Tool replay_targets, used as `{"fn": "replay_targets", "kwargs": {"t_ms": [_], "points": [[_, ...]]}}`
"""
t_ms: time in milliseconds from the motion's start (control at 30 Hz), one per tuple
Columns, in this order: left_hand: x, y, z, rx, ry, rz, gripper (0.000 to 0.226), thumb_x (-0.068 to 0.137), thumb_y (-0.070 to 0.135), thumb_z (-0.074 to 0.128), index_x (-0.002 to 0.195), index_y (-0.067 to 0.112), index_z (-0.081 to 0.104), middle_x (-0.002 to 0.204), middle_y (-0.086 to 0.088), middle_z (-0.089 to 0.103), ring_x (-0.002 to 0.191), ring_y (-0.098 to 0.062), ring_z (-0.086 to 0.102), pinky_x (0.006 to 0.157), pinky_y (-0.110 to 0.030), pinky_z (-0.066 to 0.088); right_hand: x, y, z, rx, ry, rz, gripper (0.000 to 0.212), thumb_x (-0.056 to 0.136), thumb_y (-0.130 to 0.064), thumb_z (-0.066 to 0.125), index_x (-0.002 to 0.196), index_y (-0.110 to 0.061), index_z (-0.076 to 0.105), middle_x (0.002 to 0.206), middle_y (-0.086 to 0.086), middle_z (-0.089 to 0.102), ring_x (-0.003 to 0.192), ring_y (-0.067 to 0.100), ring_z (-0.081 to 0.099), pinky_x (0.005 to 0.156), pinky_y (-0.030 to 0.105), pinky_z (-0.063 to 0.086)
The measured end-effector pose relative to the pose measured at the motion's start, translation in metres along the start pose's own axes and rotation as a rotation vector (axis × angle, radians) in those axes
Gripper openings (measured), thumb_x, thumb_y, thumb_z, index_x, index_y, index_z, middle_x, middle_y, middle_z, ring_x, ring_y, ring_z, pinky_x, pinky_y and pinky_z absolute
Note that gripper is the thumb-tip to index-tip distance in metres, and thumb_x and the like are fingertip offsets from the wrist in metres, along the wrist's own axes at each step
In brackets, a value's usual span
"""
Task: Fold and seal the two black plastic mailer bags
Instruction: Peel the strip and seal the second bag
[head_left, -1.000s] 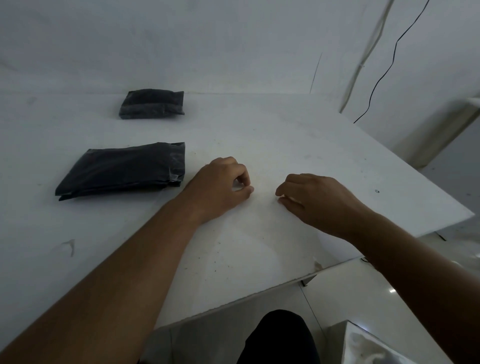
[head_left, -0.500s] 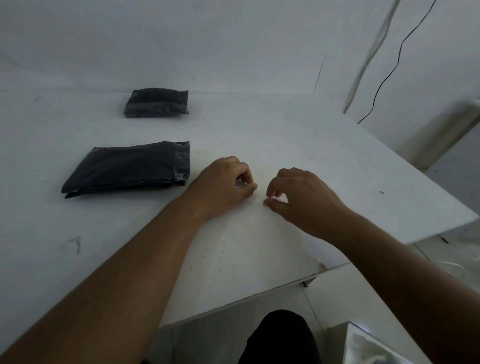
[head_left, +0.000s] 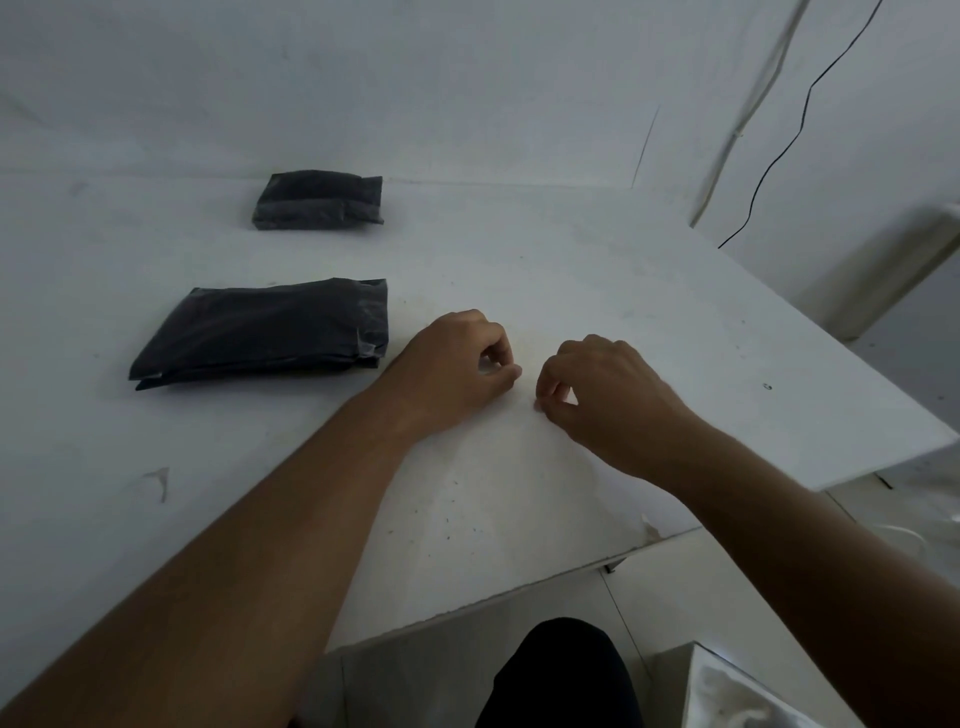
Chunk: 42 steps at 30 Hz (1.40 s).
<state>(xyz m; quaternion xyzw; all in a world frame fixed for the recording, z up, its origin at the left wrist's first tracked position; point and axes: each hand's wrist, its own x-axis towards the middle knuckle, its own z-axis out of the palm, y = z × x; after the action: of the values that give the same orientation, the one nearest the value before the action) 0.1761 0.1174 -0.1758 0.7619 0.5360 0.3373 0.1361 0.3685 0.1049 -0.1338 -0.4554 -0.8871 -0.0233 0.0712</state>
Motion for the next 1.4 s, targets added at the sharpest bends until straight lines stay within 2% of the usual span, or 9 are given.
{"fn": "replay_targets", "kwargs": {"t_ms": [400,500,600,700,800,900,1000,1167,1400], "points": [[-0.001,0.002,-0.002,-0.016,-0.007,-0.014,0.011,0.086,0.03,0.069,0.083,0.02,0.068,0.089,0.004,0.062,0.088,-0.014,0.058,0.081,-0.039,0.051,-0.007,-0.005,0.001,-0.014,-0.002,0.007,0.024,0.099,-0.032,0.048,0.105,-0.023,0.07,0.099,-0.006,0.065,0.092,0.014,0.056,0.087,0.031,0.042],[0.0,0.001,-0.001,-0.019,-0.011,-0.016,0.01,0.085,0.03,0.069,0.082,0.021,0.068,0.088,0.005,0.061,0.087,-0.013,0.058,0.081,-0.039,0.051,-0.007,-0.009,0.001,-0.1,0.017,-0.025,0.027,0.101,-0.03,0.044,0.103,-0.022,0.07,0.097,-0.005,0.065,0.091,0.015,0.056,0.087,0.032,0.043],[0.0,0.001,-0.001,-0.023,-0.016,-0.021,0.011,0.085,0.031,0.069,0.082,0.021,0.068,0.088,0.006,0.061,0.087,-0.012,0.058,0.081,-0.039,0.052,-0.005,-0.011,0.004,-0.192,0.023,-0.045,0.026,0.1,-0.026,0.042,0.096,-0.02,0.067,0.09,-0.003,0.063,0.084,0.016,0.053,0.078,0.03,0.04],[-0.001,0.002,-0.002,-0.023,-0.018,-0.027,0.011,0.085,0.031,0.069,0.083,0.02,0.068,0.089,0.005,0.062,0.088,-0.013,0.059,0.081,-0.039,0.052,-0.002,-0.015,0.009,-0.279,0.067,-0.055,0.017,0.09,-0.018,0.055,0.073,-0.016,0.057,0.069,-0.003,0.047,0.065,0.016,0.039,0.065,0.03,0.029],[-0.001,0.001,-0.002,-0.015,-0.025,-0.022,0.012,0.085,0.032,0.069,0.083,0.02,0.068,0.088,0.005,0.062,0.087,-0.013,0.059,0.081,-0.041,0.052,0.003,-0.017,0.007,-0.283,0.046,-0.054,0.014,0.085,-0.017,0.057,0.071,-0.016,0.055,0.067,-0.003,0.041,0.065,0.017,0.037,0.065,0.031,0.027],[-0.001,0.001,-0.002,-0.005,-0.02,-0.009,0.012,0.085,0.032,0.068,0.084,0.021,0.067,0.087,0.005,0.061,0.086,-0.014,0.058,0.08,-0.042,0.052,0.006,-0.016,0.004,-0.236,-0.025,-0.022,0.015,0.089,-0.024,0.05,0.084,-0.015,0.06,0.08,-0.002,0.055,0.076,0.019,0.05,0.073,0.032,0.034],[-0.002,0.004,-0.002,-0.008,-0.026,0.008,0.01,0.085,0.029,0.07,0.091,0.021,0.07,0.092,0.005,0.063,0.09,-0.014,0.057,0.083,-0.041,0.051,0.005,-0.013,0.005,-0.101,-0.03,0.07,0.017,0.087,-0.024,0.052,0.083,-0.011,0.063,0.082,0.002,0.062,0.078,0.021,0.056,0.078,0.034,0.042],[-0.004,0.012,0.0,0.02,-0.113,0.113,0.019,0.081,0.027,0.072,0.099,0.028,0.075,0.1,0.007,0.065,0.096,-0.013,0.055,0.084,-0.034,0.048,0.0,-0.007,0.011,0.093,-0.03,0.176,0.023,0.091,-0.023,0.05,0.083,-0.006,0.063,0.078,0.006,0.061,0.073,0.023,0.055,0.07,0.036,0.044],[-0.001,0.026,0.011,0.032,-0.046,0.087,0.026,0.073,0.037,0.063,0.09,0.023,0.077,0.092,0.004,0.069,0.091,-0.018,0.056,0.08,-0.034,0.044,0.0,0.003,0.003,0.309,-0.09,0.249,0.028,0.094,-0.022,0.05,0.082,0.001,0.06,0.074,0.011,0.059,0.064,0.016,0.044,0.056,0.03,0.033]]}}
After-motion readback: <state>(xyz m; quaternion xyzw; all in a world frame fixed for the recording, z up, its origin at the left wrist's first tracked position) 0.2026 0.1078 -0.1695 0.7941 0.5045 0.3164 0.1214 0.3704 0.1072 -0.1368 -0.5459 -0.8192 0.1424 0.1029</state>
